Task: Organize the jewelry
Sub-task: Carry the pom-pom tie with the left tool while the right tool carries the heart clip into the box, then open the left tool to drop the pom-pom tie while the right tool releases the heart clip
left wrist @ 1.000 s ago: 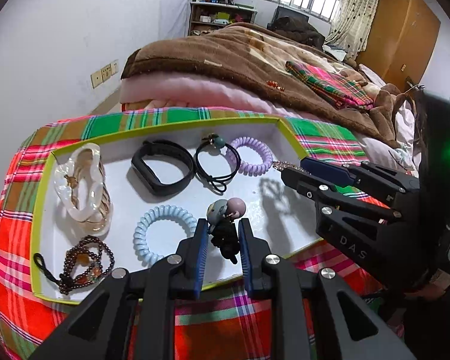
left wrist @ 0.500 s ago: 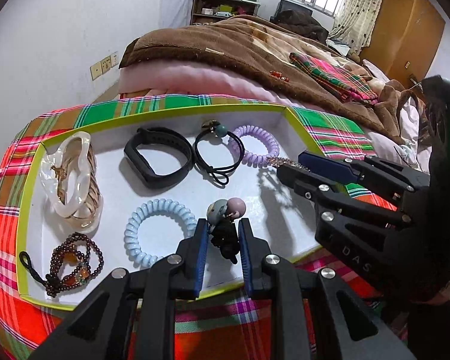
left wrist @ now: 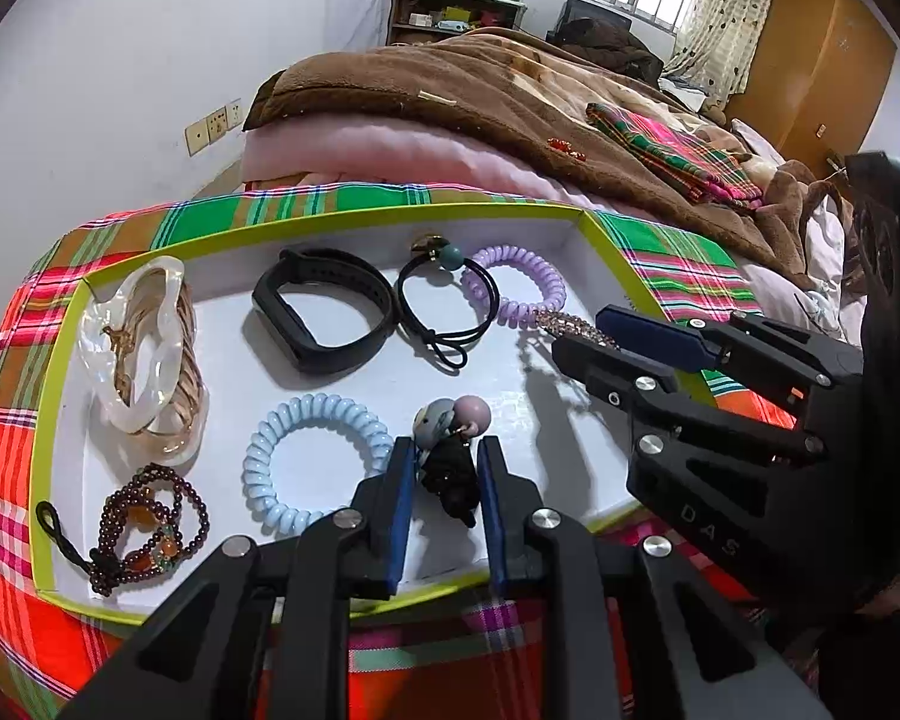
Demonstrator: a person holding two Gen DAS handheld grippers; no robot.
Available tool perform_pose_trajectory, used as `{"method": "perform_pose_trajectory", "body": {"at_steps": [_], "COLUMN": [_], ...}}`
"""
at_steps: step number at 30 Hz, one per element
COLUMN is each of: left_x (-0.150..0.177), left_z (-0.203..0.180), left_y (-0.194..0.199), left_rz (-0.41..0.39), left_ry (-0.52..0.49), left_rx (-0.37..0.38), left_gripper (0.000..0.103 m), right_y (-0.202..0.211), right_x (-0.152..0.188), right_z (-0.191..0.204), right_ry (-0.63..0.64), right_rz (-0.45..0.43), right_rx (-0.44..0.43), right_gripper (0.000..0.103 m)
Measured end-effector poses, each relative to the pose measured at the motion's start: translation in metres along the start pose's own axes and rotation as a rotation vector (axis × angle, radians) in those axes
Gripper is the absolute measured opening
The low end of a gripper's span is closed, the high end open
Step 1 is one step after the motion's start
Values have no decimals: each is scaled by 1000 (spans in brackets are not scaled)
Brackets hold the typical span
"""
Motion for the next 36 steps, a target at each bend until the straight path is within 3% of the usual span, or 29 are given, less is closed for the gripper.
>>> {"method": "perform_pose_trajectory", "body": {"at_steps": [14,22,26,36], "left_x": [1,1,1,-1], "left_z": [0,1,1,-2], "left_y": [0,2,7,29], "left_rz": [6,2,-4,-45], "left_ry": [8,18,23,13], "left_rx": [1,-7,0,-21], "left_gripper": [24,34,39,48], "right_y": [-1,-1,2,24], "right_x": [0,0,-2,-6], "right_z": [0,-2,-5,-8], "right_ry": [2,-5,-24,-66], "right_rz": [6,18,15,-14], "right_rx": [-1,-3,-2,8], "right_gripper": [27,28,38,38]}}
Point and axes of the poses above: each gripper's, at about its wrist camera, not at the fingertips, and y roughly against the way its jaws point, z to its left, x to its underside, the point moved 9 cm from there along -y, roughly the way its jaws point, and after that the axes turned 14 degrees about x, right-handed, at the moved point
